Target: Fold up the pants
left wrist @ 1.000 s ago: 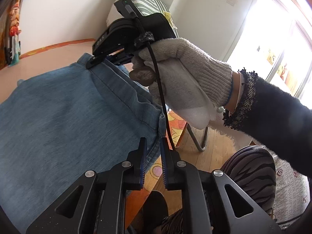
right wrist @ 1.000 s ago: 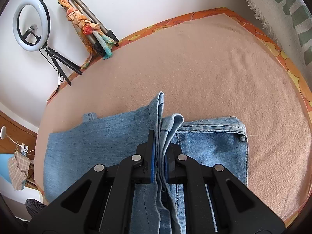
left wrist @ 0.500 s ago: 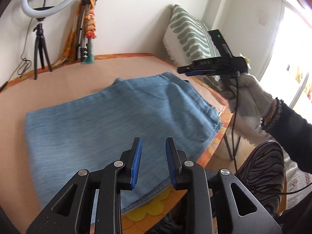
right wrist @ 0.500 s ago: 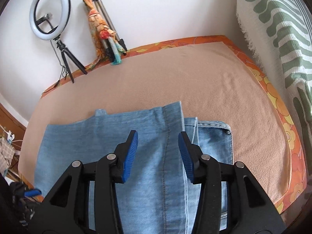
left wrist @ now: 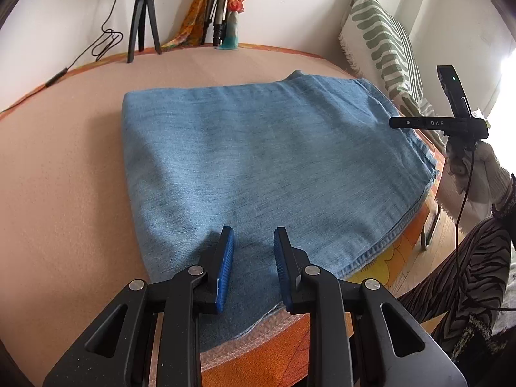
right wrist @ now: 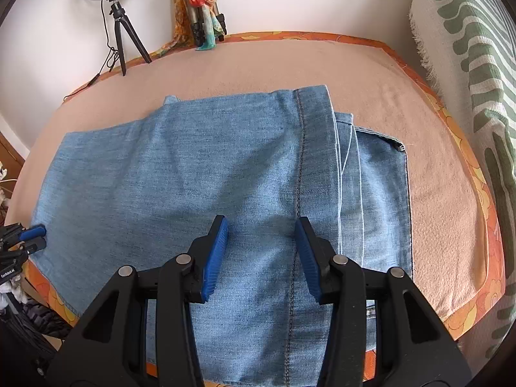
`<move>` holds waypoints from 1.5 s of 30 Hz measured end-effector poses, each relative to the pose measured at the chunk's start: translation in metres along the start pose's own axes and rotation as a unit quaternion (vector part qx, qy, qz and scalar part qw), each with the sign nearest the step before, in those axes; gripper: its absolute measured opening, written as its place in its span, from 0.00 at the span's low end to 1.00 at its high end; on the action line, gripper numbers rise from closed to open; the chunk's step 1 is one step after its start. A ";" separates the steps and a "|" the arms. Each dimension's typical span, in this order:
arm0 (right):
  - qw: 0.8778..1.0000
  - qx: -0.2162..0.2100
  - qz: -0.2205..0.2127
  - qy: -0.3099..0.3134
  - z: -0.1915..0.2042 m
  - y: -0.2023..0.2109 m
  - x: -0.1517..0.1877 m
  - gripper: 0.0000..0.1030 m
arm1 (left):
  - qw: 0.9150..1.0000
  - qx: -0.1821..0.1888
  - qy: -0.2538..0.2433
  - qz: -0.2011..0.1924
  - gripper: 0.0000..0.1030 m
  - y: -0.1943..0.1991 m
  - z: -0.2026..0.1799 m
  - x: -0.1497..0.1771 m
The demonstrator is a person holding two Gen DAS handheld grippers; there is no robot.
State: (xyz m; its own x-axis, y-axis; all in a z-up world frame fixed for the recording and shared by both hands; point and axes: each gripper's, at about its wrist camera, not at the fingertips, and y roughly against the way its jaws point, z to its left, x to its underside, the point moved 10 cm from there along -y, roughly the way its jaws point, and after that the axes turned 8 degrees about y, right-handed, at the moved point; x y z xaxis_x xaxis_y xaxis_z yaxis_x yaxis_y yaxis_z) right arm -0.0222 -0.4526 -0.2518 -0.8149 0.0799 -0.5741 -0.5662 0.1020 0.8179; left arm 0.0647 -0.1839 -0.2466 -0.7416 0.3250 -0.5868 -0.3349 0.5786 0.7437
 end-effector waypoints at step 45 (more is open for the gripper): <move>0.934 -0.295 0.173 0.101 0.385 -0.063 -0.060 0.47 | 0.972 0.117 0.196 -0.052 0.43 0.031 0.050 0.008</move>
State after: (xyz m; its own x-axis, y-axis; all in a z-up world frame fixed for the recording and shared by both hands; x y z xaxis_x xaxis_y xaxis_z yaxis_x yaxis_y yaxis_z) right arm 0.1103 -0.0821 -0.2837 -0.9344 -0.1881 -0.3024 -0.1864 -0.4651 0.8654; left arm 0.0776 -0.1260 -0.2443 -0.8911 -0.0276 -0.4531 -0.3119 0.7625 0.5669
